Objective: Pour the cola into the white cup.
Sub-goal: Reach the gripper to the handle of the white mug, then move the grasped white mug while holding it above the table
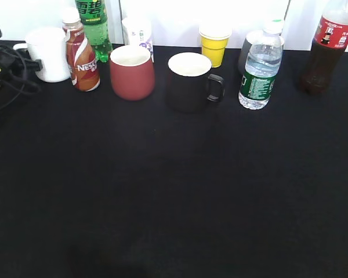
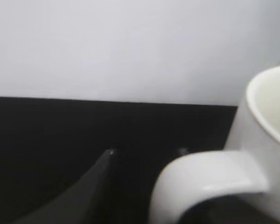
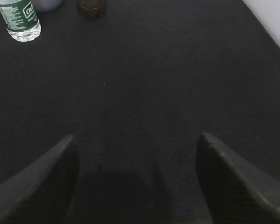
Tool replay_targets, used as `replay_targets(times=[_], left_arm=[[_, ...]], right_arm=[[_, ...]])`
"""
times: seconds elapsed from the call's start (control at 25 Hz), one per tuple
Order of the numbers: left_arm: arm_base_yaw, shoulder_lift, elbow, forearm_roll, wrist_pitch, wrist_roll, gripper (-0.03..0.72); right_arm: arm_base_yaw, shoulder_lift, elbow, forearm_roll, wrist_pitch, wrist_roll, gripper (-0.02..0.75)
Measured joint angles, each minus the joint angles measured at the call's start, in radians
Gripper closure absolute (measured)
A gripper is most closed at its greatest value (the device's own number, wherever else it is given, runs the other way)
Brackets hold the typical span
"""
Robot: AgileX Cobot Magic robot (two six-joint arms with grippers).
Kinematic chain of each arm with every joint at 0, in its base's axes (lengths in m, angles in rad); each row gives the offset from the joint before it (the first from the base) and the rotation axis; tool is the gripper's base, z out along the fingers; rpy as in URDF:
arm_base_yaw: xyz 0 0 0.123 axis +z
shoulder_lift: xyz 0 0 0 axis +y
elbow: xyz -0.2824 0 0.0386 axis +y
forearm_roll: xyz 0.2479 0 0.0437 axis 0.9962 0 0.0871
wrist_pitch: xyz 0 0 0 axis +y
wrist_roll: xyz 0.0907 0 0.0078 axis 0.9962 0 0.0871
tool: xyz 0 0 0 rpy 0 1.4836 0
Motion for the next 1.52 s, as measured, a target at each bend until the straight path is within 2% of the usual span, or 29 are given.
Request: replay_targets(times=[0.08,0.16,0.2,0.36,0.6,0.76,0.84,0.92,1.0,1.12,1.2,1.32,1.44,1.52], left_arm=[[0.000,0.021,-0.038,0.041,0.014,-0.012,0.411],[0.000,0.022,-0.046,0.059,0.020,-0.014,0.574],[0.000,0.022,-0.048,0.076,0.020,-0.022,0.627],[0.001,0.022,-0.036,0.097,0.005,-0.031,0.627],[0.004,-0.096,0.110,0.088,0.005,0.009,0.630],[0.025,-0.257,0.314,0.092,-0.029,0.059,0.631],[0.034,-0.383,0.475,0.089,-0.076,0.060,0.631],[0.012,-0.535,0.629,0.092,-0.086,0.061,0.631],[-0.045,-0.688,0.760,0.095,-0.085,0.061,0.632],[-0.187,-0.857,0.879,0.098,-0.067,0.061,0.632],[-0.287,-0.893,0.891,0.098,-0.051,0.060,0.632],[-0.407,-0.896,0.891,0.098,-0.050,0.059,0.632],[-0.445,-0.896,0.891,0.100,-0.050,0.059,0.633],[-0.445,-0.896,0.891,0.099,-0.058,0.058,0.633]], right_arm=[[0.000,0.000,0.000,0.000,0.000,0.000,0.146],[0.000,0.000,0.000,0.000,0.000,0.000,0.146],[0.000,0.000,0.000,0.000,0.000,0.000,0.146],[0.000,0.000,0.000,0.000,0.000,0.000,0.146],[0.000,0.000,0.000,0.000,0.000,0.000,0.146],[0.000,0.000,0.000,0.000,0.000,0.000,0.146],[0.000,0.000,0.000,0.000,-0.001,0.000,0.146],[0.000,0.000,-0.015,0.000,-0.059,0.000,0.146],[0.000,0.001,0.004,0.000,-0.285,0.000,0.146],[0.000,0.145,0.167,0.000,-0.746,0.000,0.146],[0.000,0.333,0.258,0.000,-1.042,0.000,0.146],[0.000,0.720,0.279,-0.005,-1.397,0.000,0.146],[0.000,1.142,0.275,-0.005,-1.862,0.000,0.125],[0.000,1.387,0.217,-0.008,-2.002,0.000,0.073]])
